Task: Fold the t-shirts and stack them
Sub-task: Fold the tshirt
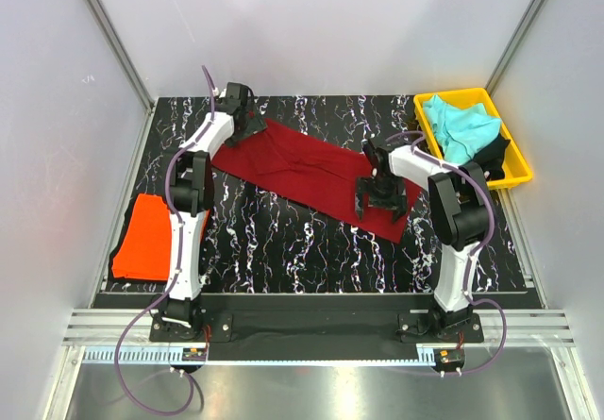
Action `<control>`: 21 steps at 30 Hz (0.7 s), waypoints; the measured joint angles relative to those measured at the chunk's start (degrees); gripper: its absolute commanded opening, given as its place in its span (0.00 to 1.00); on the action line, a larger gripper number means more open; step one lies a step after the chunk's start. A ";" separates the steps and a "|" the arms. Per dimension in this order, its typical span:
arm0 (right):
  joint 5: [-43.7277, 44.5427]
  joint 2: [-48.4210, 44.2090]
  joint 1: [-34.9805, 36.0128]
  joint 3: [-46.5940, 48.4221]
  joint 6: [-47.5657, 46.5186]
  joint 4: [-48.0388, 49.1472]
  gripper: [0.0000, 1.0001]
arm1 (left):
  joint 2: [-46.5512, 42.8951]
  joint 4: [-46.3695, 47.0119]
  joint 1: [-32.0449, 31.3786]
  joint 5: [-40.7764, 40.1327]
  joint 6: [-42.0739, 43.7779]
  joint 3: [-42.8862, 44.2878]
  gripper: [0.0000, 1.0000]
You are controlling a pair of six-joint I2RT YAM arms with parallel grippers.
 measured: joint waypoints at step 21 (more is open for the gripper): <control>-7.10 -9.46 25.64 -12.00 23.23 9.07 1.00 | 0.74 17.14 0.46 13.60 0.20 -4.48 0.99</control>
